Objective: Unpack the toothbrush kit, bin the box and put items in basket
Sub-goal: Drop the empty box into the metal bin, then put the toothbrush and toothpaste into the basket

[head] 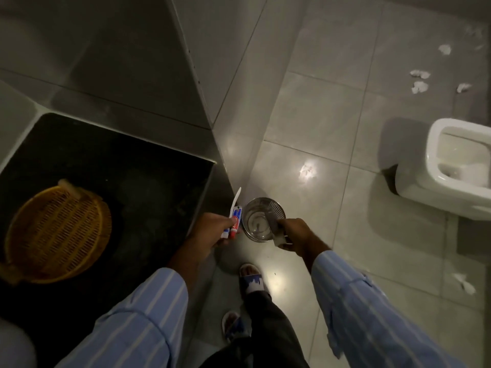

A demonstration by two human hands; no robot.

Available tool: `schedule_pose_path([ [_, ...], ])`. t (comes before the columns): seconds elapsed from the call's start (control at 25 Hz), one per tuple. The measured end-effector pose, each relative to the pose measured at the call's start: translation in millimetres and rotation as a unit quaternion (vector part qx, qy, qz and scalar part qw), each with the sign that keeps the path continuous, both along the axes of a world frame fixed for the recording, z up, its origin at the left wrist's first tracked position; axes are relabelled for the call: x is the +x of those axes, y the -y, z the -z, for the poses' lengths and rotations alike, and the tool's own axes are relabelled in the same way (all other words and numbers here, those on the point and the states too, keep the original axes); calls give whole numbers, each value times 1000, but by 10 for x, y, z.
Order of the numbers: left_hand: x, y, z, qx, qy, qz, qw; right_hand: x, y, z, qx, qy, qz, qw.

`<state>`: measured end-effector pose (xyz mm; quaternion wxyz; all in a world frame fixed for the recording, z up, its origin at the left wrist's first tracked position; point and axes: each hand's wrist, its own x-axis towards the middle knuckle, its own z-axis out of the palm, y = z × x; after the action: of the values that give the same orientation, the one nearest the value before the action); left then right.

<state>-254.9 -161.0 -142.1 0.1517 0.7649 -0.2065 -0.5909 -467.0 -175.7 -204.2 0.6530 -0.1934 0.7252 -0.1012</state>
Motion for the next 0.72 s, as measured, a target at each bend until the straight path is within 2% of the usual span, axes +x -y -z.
schedule_pose_path([
  [0.08, 33, 44, 31, 2, 9, 15, 1000, -26, 80, 0, 31, 50, 54, 997],
  [0.12, 50, 68, 13, -1, 14, 27, 1000, -51, 120, -19, 40, 51, 45, 997],
  [0.24, 115, 143, -120, -25, 36, 66, 997, -31, 284, -190, 1, -8, -70, 998],
  [0.32, 178, 206, -295, -34, 44, 95, 994, 118, 438, -456, -117, -87, -190, 971],
  [0.4, 246, 266, -514, -47, 45, 139, 988, 329, 581, -840, -279, -122, -293, 906],
  [0.44, 295, 294, -630, -56, 55, 170, 982, 431, 636, -1043, -355, -112, -346, 861],
  [0.52, 436, 349, -939, -79, 93, 251, 960, 634, 729, -1437, -466, -83, -470, 746],
  [0.56, 512, 376, -1095, -87, 108, 290, 947, 729, 776, -1588, -487, -72, -521, 697],
  [0.64, 685, 435, -1401, -106, 131, 358, 918, 934, 858, -1837, -482, -63, -608, 627],
  [0.68, 781, 448, -1569, -116, 148, 384, 904, 1052, 892, -1950, -471, -61, -644, 600],
  [0.72, 875, 452, -1714, -123, 162, 398, 894, 1159, 919, -2046, -460, -54, -661, 591],
])
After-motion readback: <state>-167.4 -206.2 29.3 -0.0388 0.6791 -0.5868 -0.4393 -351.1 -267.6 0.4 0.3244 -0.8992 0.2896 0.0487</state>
